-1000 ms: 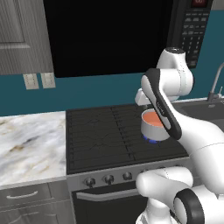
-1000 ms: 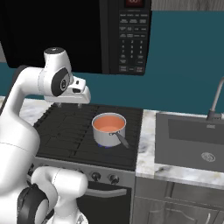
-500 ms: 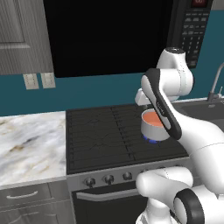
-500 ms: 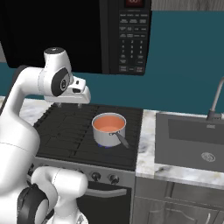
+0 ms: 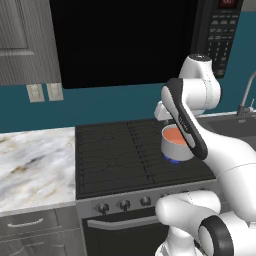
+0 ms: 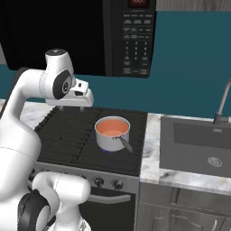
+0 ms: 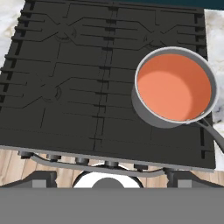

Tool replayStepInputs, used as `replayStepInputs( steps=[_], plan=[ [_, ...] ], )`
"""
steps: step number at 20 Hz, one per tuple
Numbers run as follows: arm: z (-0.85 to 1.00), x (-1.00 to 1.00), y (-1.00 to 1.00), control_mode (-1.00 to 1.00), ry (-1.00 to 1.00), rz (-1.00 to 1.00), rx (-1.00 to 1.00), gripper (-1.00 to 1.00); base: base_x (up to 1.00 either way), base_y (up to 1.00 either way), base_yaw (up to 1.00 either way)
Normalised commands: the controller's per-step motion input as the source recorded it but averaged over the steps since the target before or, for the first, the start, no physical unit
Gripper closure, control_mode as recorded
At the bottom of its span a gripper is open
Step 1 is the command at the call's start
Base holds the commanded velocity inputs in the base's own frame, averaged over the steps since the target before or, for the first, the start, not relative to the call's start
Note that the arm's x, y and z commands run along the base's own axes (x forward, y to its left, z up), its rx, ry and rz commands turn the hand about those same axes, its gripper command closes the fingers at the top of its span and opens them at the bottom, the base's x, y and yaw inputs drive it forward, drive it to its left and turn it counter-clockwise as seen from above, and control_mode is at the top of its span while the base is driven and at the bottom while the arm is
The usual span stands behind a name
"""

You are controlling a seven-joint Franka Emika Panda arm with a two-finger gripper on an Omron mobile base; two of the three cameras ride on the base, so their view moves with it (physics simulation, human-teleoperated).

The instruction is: Wait until the marinara sauce is simmered to a deep red color and then turn off the stove.

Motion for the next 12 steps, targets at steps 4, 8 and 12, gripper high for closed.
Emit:
replayStepInputs(
  steps=[4, 8, 12],
  plan=[
    [0.0, 0.0, 0.0, -1.0, 0.0, 0.0, 0.0, -1.0, 0.0, 0.0, 0.0],
    [0.0, 0.0, 0.0, -1.0, 0.0, 0.0, 0.0, -1.0, 0.0, 0.0, 0.0],
    [0.0, 0.0, 0.0, -1.0, 0.0, 0.0, 0.0, -1.0, 0.0, 0.0, 0.0]
  ],
)
